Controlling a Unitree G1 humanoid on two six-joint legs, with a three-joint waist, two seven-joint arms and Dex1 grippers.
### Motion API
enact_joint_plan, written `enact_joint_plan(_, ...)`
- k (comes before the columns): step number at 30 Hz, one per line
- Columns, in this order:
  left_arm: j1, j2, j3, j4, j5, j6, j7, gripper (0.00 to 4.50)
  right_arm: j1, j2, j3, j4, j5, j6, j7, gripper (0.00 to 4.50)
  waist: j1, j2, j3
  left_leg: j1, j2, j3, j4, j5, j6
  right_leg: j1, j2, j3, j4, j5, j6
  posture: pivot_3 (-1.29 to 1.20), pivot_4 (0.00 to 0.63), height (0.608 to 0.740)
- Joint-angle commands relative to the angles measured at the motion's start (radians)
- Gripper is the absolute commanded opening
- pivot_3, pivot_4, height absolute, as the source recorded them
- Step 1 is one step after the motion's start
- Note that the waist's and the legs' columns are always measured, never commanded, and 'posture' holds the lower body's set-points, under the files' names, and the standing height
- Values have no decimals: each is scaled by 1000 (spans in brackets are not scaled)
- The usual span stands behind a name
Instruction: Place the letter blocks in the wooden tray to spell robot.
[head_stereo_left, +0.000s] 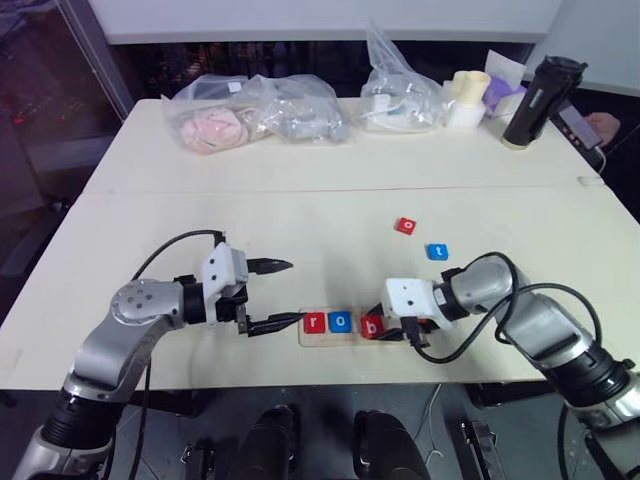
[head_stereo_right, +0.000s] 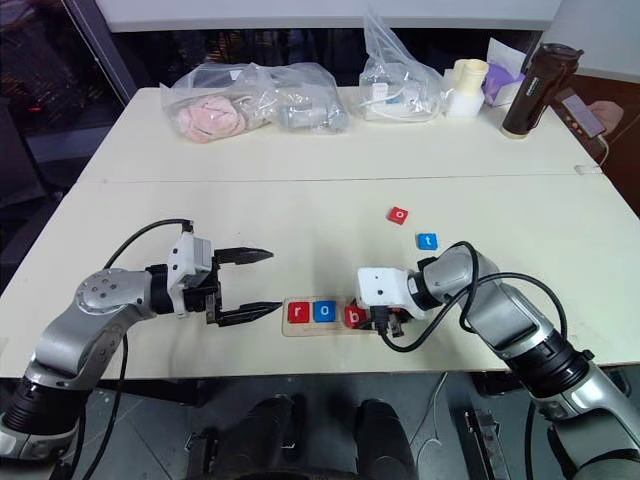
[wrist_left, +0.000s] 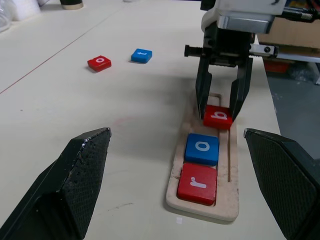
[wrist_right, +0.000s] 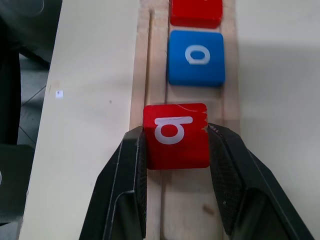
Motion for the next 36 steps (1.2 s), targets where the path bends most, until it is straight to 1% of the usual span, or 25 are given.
enact_joint_plan(1, 0, 6, 18, -39, -8, -2, 9, 4500, -26, 15, -7, 0, -9, 1, -9, 1127, 1, 0, 0, 0, 0, 0, 0, 0, 0, 0, 0, 0, 0, 0, 0, 0, 150, 738)
enact_joint_plan(7, 2, 6, 16, -45, -11, 3, 18, 4500, -34, 34, -8, 16, -23, 6, -24, 1127, 0, 0, 0, 0, 0, 0, 0, 0, 0, 0, 0, 0, 0, 0, 0, 0, 150, 738)
enact_joint_plan(23, -15, -3, 9, -37, -8, 6, 24, 4500, -29, 38, -8, -1, -21, 49, -31, 1127, 0, 0, 0, 0, 0, 0, 0, 0, 0, 0, 0, 0, 1, 0, 0, 0, 150, 738)
enact_joint_plan(24, -16, -4, 8, -36, -8, 6, 24, 4500, -31, 38, -8, -2, -20, 51, -30, 2174, 0, 0, 0, 0, 0, 0, 0, 0, 0, 0, 0, 0, 1, 0, 0, 0, 150, 738)
enact_joint_plan(25, -17, -4, 8, -36, -8, 7, 24, 4500, -32, 38, -9, -2, -20, 52, -30, 2522, 1, 0, 0, 0, 0, 0, 1, 0, 0, 0, 0, 0, 1, 0, 0, 0, 150, 738)
enact_joint_plan(28, -17, -4, 8, -35, -8, 6, 24, 4500, -37, 38, -12, -10, -14, 60, -27, 4095, 0, 0, 0, 0, 0, 0, 0, 0, 0, 0, 0, 0, 1, 0, 0, 0, 150, 738)
enact_joint_plan(29, -17, -4, 8, -35, -8, 6, 25, 4500, -40, 38, -14, -13, -9, 64, -24, 4459, 0, 0, 0, 0, 0, 0, 0, 0, 0, 0, 0, 0, 1, 0, 0, 0, 150, 738)
enact_joint_plan(36, -21, -8, 5, -32, -7, 5, 28, 4500, -82, 54, -45, 21, -2, 60, -35, 4459, 0, 0, 0, 0, 0, 0, 1, 0, 0, 0, 0, 0, 1, 0, 0, 0, 150, 738)
